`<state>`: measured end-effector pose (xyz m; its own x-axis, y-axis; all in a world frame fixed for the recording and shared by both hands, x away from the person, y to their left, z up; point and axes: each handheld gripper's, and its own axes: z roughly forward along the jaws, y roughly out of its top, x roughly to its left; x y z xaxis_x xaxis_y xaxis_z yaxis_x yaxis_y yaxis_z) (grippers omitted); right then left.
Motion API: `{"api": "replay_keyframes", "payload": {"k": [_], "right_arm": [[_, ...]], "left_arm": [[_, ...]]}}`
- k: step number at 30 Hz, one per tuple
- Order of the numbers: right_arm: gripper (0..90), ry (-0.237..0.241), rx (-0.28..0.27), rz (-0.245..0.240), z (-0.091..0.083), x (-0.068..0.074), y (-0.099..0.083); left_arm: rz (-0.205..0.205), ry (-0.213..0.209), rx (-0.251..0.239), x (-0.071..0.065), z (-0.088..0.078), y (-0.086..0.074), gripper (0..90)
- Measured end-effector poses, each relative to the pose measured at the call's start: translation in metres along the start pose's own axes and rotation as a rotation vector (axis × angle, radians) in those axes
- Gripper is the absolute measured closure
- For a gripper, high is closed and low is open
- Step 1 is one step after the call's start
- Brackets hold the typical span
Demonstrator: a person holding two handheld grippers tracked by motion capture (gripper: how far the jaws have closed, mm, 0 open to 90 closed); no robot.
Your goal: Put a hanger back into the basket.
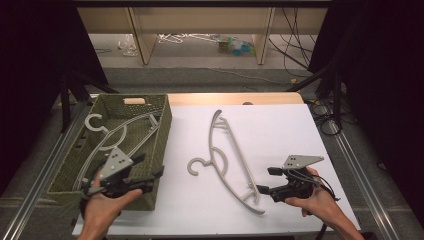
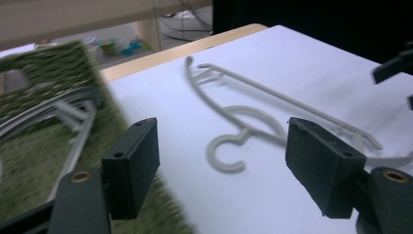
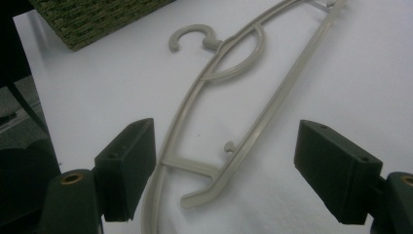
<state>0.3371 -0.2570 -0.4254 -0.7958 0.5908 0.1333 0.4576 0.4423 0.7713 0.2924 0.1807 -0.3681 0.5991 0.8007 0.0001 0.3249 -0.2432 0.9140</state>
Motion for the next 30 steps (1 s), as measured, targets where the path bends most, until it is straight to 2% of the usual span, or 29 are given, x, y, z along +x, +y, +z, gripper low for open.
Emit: {"api": "replay_keyframes", "payload": {"k": [2, 3, 6, 9, 10, 13, 16, 18, 20, 23, 26, 28, 30], "right_arm": [[23.6, 0.007, 0.001, 0.010, 0.000, 0.000, 0.000], [23.6, 0.006, -0.003, 0.009, 0.001, 0.000, -0.001], [23.3, -0.012, -0.007, 0.002, 0.002, 0.001, -0.001], [23.0, -0.011, -0.006, -0.003, 0.003, 0.001, -0.002], [23.0, -0.013, -0.005, -0.006, 0.003, 0.001, -0.002], [23.0, -0.010, 0.002, -0.003, 0.005, 0.003, -0.002], [23.0, -0.011, 0.011, -0.002, 0.006, 0.004, -0.003], [23.0, -0.017, 0.011, -0.010, 0.007, 0.006, -0.003], [23.1, -0.008, 0.013, -0.009, 0.007, 0.006, -0.003], [23.0, -0.012, 0.011, -0.004, 0.010, 0.008, -0.002], [23.2, -0.012, 0.018, -0.025, 0.017, 0.013, 0.001], [23.4, -0.011, 0.036, -0.045, 0.024, 0.018, 0.004], [24.1, -0.005, 0.052, -0.058, 0.033, 0.024, 0.008]], "left_arm": [[0.035, -0.016, -0.012, -0.011, 0.009, -0.002, 26.6], [0.025, -0.032, -0.013, -0.017, 0.014, -0.005, 26.1], [0.054, -0.092, 0.017, -0.030, 0.028, -0.016, 23.5], [0.048, -0.108, 0.022, -0.040, 0.039, -0.029, 21.7], [0.035, -0.112, 0.033, -0.042, 0.042, -0.034, 21.6], [0.038, -0.133, 0.046, -0.045, 0.049, -0.044, 21.1], [0.080, -0.104, 0.044, -0.042, 0.051, -0.048, 20.8], [0.075, -0.096, 0.031, -0.041, 0.051, -0.049, 20.7], [0.064, -0.107, 0.021, -0.041, 0.051, -0.050, 20.4], [0.078, -0.100, 0.015, -0.041, 0.051, -0.050, 20.3], [0.079, -0.099, 0.022, -0.042, 0.051, -0.052, 20.1], [0.102, -0.100, 0.030, -0.040, 0.050, -0.053, 20.1], [0.078, -0.098, 0.024, -0.040, 0.050, -0.053, 20.1]]}}
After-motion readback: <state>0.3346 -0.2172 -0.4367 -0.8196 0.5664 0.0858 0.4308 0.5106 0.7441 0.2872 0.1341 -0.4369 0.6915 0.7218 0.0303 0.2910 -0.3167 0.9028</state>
